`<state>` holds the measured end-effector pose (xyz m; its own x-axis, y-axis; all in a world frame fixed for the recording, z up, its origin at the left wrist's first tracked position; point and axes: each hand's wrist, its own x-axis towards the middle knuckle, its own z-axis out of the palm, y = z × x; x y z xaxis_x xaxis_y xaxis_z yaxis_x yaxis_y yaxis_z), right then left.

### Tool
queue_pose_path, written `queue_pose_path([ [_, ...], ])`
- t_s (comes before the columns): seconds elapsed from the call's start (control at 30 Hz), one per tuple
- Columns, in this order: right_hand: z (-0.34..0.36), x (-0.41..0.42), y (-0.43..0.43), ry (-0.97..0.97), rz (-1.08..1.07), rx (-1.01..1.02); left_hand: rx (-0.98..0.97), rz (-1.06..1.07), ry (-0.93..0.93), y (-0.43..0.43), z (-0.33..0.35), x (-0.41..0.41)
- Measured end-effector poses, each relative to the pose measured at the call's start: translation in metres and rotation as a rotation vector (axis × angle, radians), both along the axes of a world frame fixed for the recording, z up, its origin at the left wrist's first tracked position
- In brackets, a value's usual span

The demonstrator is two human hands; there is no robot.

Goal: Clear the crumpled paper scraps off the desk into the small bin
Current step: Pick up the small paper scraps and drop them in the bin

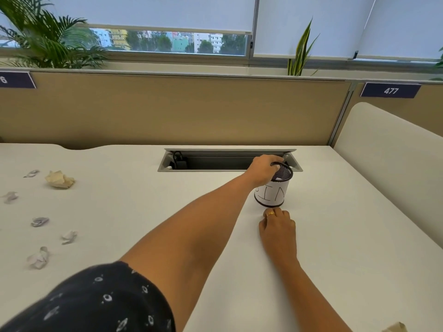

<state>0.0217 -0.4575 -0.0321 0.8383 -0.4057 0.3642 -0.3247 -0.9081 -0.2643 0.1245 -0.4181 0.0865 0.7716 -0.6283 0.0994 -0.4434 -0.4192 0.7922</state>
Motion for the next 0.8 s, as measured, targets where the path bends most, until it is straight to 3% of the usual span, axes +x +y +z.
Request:
queue_pose_path([
  [0.13,0.0,0.0,0.001,0.027,0.004,0.0,0.038,0.099,-0.146,0.024,-0.019,-0.012],
  [0.3,-0.002,-0.002,0.009,0.104,-0.034,0.0,0.28,0.066,-0.406,0.092,-0.067,-0.055],
  [0.47,-0.005,-0.01,0.04,0.165,-0.046,0.03,0.346,0.146,-0.375,0.197,-0.11,-0.101],
  [0.63,-0.009,-0.026,0.092,0.18,0.122,0.029,0.29,0.296,-0.323,0.282,-0.122,-0.138],
  [0.8,-0.007,-0.039,0.144,0.227,0.254,-0.002,0.354,0.404,-0.479,0.341,-0.121,-0.169],
])
